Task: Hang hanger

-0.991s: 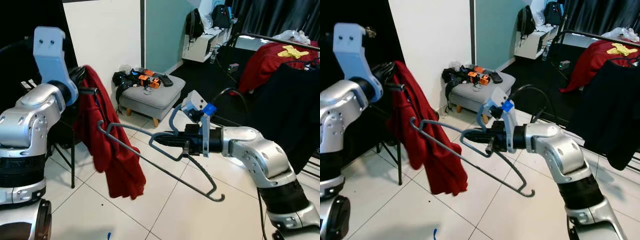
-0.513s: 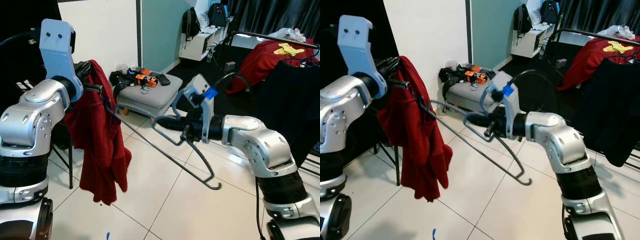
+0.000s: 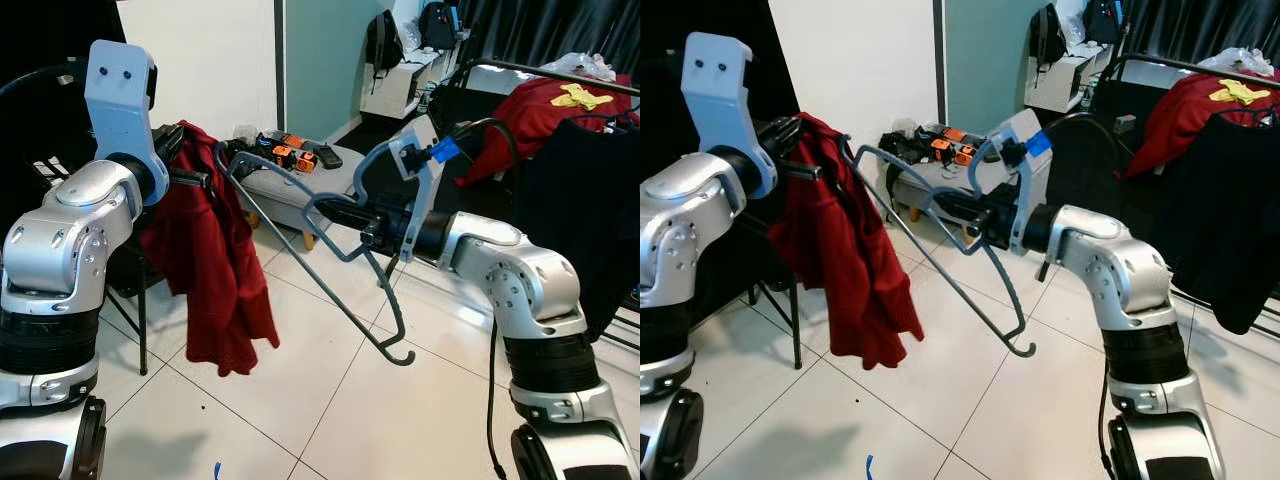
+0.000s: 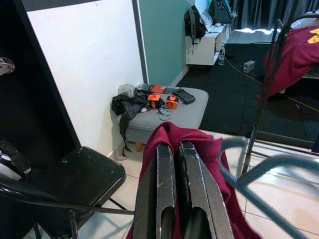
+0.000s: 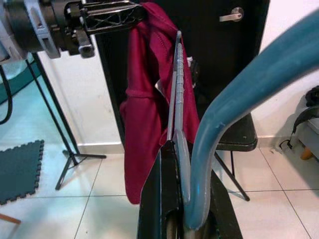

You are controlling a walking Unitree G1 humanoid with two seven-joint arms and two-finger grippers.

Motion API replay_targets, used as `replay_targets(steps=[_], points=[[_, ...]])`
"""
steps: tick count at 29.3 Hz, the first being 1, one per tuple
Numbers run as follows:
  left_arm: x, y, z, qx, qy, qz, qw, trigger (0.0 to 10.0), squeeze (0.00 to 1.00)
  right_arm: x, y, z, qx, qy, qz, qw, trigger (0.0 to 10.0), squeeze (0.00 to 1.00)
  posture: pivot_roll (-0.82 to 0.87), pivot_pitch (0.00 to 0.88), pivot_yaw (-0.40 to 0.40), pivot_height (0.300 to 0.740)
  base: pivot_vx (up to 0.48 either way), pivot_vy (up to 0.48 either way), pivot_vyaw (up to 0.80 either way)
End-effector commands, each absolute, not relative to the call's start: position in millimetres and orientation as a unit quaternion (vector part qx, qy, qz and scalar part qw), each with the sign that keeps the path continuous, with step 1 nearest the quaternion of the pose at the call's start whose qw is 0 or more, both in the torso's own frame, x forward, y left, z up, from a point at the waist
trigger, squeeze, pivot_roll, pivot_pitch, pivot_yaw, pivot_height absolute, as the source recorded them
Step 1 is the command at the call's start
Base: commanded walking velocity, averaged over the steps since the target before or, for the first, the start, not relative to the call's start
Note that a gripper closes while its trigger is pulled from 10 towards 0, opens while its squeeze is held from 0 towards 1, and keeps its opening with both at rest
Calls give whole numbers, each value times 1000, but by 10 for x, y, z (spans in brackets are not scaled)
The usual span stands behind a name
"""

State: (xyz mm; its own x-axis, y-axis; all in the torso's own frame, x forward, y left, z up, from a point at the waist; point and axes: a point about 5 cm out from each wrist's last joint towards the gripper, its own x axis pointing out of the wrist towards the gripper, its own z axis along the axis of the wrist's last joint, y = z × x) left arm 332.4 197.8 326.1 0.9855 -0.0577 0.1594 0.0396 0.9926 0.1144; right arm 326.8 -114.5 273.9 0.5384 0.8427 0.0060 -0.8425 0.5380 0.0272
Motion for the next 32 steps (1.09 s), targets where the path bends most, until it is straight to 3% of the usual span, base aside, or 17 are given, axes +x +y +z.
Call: replay_targets(steps=[1,13,17,21,25,29,32], points=[[3296,1956,3297,63,-89,-27,994,10000,0,3258,-1136,2770,13,-1,485,874,10000,0,-91,0,-6,740,0,0,0],[3252,1822,3357,73,-120,-65,988,10000,0,3023,-1037,2385,-89,106,548,825,10000,0,-87,0,-6,740,0,0,0],[3244,1796,3369,75,-124,-72,987,10000,0,3032,-1048,2348,-101,117,541,827,10000,0,-88,0,-6,740,0,0,0],[3230,1740,3390,83,-129,-92,984,10000,0,3203,-1119,2409,-106,105,482,863,10000,0,-87,0,-6,740,0,0,0],[3236,1740,3379,87,-126,-93,984,10000,0,3228,-1129,2512,-86,80,480,869,10000,0,-86,0,-5,740,0,0,0],[3245,1755,3359,91,-123,-91,984,10000,0,3110,-1129,2656,-50,42,531,845,10000,0,-86,0,-5,740,0,0,0],[3250,1766,3350,96,-122,-87,984,10000,0,2802,-1222,2709,-48,25,629,775,10000,0,-88,0,-5,740,0,0,0]])
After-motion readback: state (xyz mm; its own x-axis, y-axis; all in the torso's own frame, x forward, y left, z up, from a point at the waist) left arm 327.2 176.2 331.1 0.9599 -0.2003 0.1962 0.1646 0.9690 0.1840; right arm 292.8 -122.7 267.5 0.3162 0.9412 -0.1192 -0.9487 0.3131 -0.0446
